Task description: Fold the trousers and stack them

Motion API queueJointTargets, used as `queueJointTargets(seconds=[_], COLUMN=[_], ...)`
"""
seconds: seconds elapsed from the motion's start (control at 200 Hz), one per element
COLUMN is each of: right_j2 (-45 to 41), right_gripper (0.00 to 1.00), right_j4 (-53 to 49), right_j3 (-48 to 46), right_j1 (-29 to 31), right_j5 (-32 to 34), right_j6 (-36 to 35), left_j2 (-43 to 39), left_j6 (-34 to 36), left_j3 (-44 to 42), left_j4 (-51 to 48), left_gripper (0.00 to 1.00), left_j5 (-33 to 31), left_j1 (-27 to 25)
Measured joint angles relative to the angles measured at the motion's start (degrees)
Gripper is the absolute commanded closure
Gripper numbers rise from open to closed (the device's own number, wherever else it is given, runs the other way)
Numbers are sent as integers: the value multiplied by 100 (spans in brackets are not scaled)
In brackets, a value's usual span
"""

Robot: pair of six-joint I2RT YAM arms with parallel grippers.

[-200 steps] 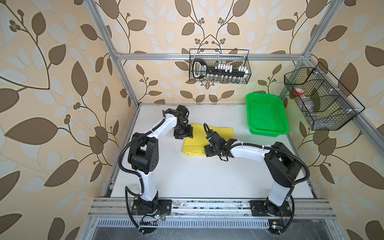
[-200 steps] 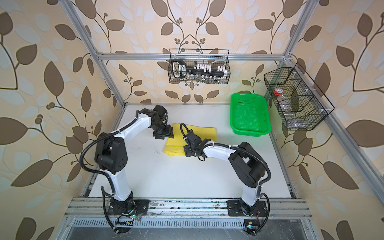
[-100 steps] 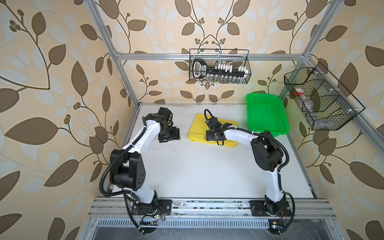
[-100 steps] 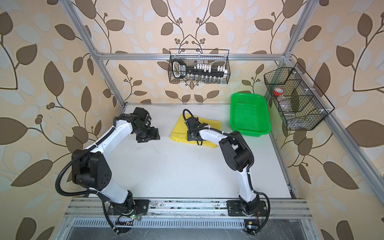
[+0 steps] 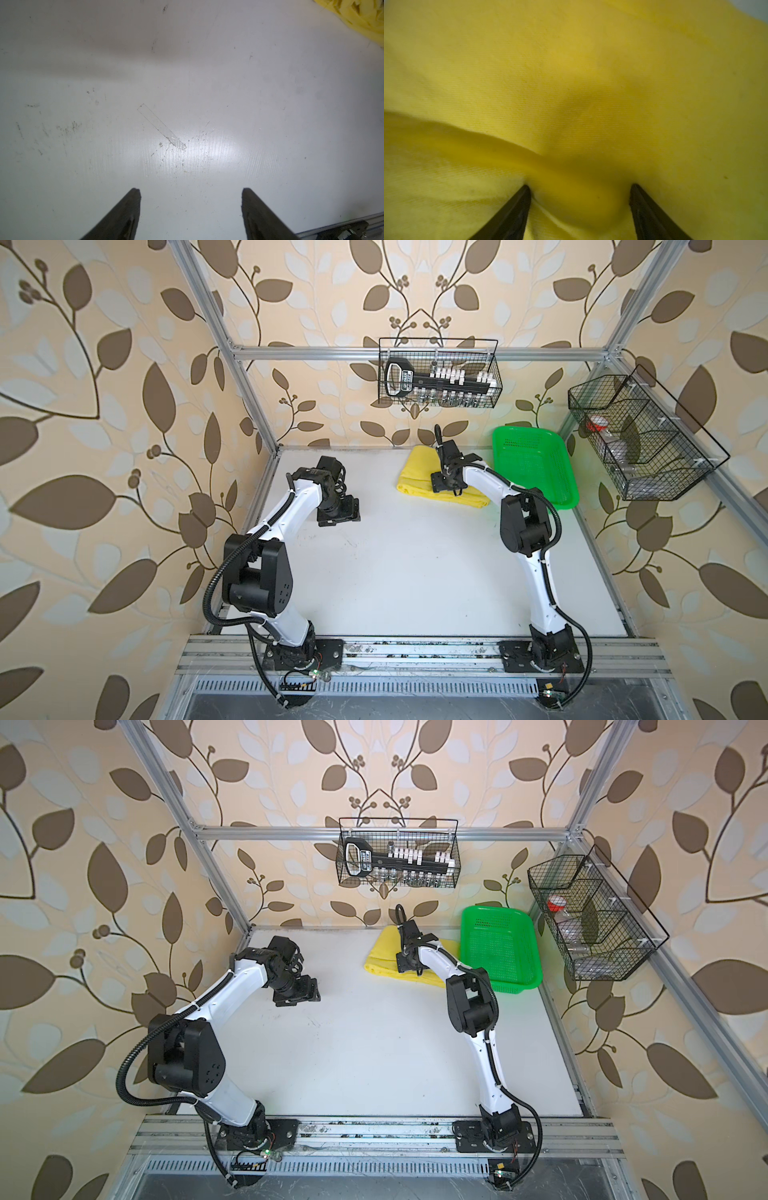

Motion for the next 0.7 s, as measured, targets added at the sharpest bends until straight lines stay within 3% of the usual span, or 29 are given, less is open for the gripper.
queueJointTargets(seconds=[0.46,0.7], right_j2=[223,-225], right_gripper=[30,27], right_j4=[-352,-140], right_j3=[442,-326], right_j1=[-553,-584], right_j5=[-1585,-1829], right_j6=[-2035,-2710], left_j2=[452,479], left_j6=[-42,-46], left_j3=[142,243], left_j4=[22,76], left_gripper=[22,22], left_j5=[50,168], left_j1=[0,0])
